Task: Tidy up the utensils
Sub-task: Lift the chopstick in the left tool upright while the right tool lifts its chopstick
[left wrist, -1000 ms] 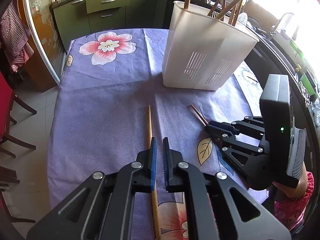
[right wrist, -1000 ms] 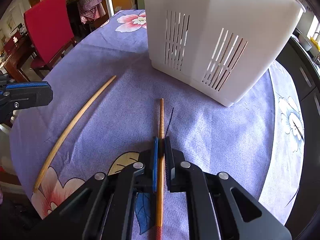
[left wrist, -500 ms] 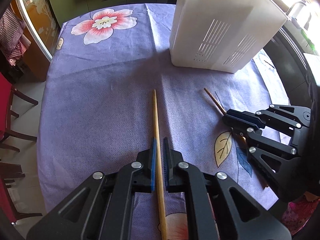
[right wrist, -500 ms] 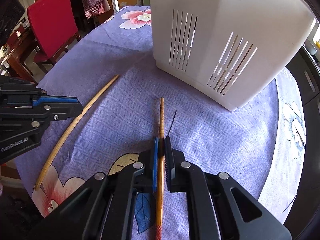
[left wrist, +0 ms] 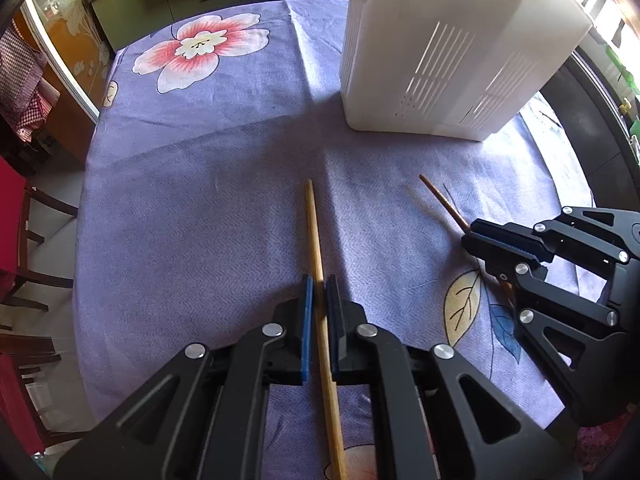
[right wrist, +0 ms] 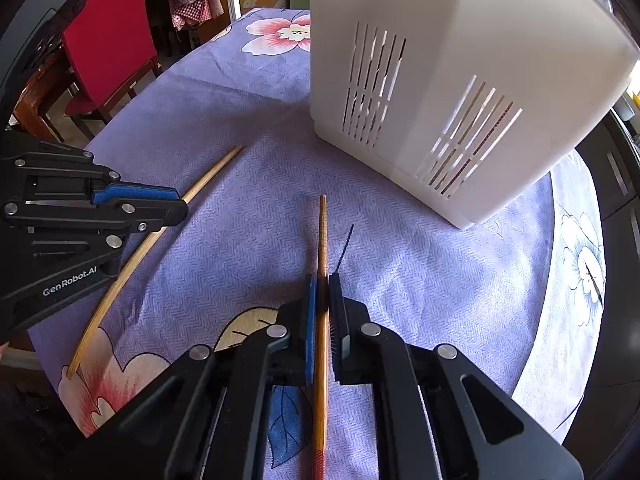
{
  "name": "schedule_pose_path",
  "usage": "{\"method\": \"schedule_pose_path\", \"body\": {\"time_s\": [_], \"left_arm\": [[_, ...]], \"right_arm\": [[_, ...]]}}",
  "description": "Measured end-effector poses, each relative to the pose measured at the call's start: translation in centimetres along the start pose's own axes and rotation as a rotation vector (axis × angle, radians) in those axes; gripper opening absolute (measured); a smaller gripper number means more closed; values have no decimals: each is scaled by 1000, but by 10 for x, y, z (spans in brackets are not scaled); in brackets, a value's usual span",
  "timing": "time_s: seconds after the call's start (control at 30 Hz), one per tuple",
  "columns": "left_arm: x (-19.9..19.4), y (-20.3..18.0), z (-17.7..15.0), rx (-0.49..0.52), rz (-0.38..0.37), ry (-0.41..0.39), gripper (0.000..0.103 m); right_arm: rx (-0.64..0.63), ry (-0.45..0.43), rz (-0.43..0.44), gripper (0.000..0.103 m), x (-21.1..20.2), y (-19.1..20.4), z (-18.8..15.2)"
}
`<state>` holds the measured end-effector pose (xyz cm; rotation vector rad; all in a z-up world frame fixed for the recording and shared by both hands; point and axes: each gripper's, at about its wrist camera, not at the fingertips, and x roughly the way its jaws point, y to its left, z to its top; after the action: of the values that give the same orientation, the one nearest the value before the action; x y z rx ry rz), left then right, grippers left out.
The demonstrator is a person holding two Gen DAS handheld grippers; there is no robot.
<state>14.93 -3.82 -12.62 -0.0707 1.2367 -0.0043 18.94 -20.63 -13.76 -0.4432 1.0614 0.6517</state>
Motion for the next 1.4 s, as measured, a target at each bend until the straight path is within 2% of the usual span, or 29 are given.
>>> {"method": "schedule_pose_path", "body": {"time_s": [0.2,0.37,0.47,0.53,0.6,0.67,0.73,0.8,0.87,0.97,1.07,1.33,1.4], "left_arm": [[-59,7,1,17,-32,-155,6],[-120,2,-11,47,-50,-285,5],[-145,-5,-20,76,-48,-340,5],[-154,-8,-23,92,-42,-359,5],[-154,-9,-23,100,-28,-351,5],[-139,-9,-19,106,7,-293,5],[-111,-5,-10,104,-18,-201,7],[-74,3,2,95,-18,-108,19],[-44,10,13,98,34,-71,19],[-14,22,24,91,21,-18,23],[3,25,29,100,-5,27,23],[18,20,34,132,29,47,22],[17,18,32,136,28,51,6]], "right_arm": [[112,-162,33,7,-55,-26,-8],[202,-358,57,7,-124,-46,-33],[248,-457,58,7,-159,-55,-54],[261,-485,57,7,-173,-58,-64],[269,-495,51,7,-179,-58,-73],[276,-505,47,7,-186,-59,-79],[277,-512,47,7,-192,-55,-82],[274,-514,50,7,-194,-54,-81],[268,-514,48,7,-196,-51,-82],[258,-509,49,7,-195,-49,-83],[260,-504,48,7,-193,-50,-81],[252,-488,62,7,-185,-50,-74],[253,-488,64,7,-185,-49,-74]]}}
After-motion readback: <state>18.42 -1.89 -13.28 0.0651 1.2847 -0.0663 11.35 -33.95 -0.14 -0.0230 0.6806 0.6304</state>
